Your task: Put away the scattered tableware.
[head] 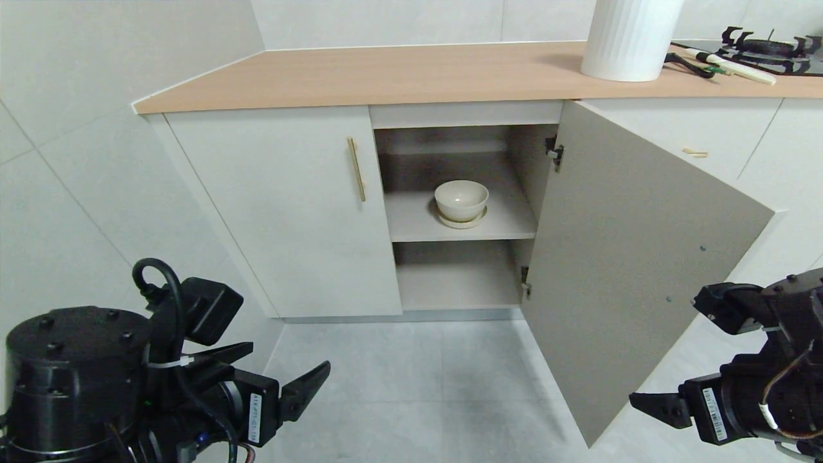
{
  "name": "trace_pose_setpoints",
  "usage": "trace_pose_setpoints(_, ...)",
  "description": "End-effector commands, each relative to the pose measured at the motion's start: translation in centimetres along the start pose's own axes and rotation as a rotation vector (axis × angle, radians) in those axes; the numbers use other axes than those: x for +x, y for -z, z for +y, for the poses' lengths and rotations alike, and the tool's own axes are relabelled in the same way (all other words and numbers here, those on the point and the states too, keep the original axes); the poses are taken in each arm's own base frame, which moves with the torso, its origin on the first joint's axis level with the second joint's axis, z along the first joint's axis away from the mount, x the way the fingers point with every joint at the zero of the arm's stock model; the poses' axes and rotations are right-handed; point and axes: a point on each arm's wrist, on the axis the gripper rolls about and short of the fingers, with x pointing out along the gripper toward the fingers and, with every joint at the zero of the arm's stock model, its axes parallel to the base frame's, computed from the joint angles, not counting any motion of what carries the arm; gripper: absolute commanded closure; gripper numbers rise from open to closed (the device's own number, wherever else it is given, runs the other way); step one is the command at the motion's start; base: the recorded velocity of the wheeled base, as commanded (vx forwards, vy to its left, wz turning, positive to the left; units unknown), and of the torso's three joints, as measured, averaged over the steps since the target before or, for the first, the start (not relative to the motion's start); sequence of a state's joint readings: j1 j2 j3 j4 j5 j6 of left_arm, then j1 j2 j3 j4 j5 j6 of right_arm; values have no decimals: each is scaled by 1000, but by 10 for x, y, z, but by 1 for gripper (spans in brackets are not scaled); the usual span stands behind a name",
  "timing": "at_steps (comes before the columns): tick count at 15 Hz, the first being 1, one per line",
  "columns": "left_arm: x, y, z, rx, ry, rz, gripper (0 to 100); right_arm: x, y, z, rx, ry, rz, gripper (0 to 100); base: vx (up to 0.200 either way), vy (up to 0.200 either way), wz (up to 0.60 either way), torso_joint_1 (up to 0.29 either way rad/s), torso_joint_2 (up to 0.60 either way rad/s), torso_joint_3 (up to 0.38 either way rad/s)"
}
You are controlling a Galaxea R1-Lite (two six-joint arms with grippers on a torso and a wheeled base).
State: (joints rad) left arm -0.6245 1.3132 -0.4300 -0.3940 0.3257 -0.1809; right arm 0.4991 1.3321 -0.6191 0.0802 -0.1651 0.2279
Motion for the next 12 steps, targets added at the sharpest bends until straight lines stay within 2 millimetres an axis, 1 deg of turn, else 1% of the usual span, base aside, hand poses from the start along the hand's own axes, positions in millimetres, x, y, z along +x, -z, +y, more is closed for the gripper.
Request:
trace_pose_setpoints(1, 0, 0, 0, 0, -1, 1, 0, -7, -3, -6, 17, 13, -38, 0, 0, 0, 0, 0, 0, 0)
trace_pose_setpoints(3, 1, 0, 0, 1, -2, 3, 0, -23, -6, -14, 8, 29, -93, 0, 0, 0, 0, 0, 0, 0)
trace_pose_setpoints(6, 1, 0, 0, 1, 0, 3, 0, -57, -14, -27, 43, 83, -129, 0, 0, 0, 0, 0, 0, 0)
trace_pose_setpoints(7, 1, 1, 0, -1, -2, 5, 0, -64, -16, -32, 57, 106, -132, 0, 0, 0, 0, 0, 0, 0)
trace_pose_setpoints(8, 1, 0, 0, -1, 0, 3, 0, -72, -20, -42, 80, 161, -132, 0, 0, 0, 0, 0, 0, 0)
trace_pose_setpoints(9, 1, 1, 0, 1, 0, 5, 0, -71, -24, -51, 114, 213, -129, 0, 0, 0, 0, 0, 0, 0)
trace_pose_setpoints(12, 1, 1, 0, 0, -1, 6, 0, -53, -37, -82, 224, 348, -86, 0, 0, 0, 0, 0, 0, 0)
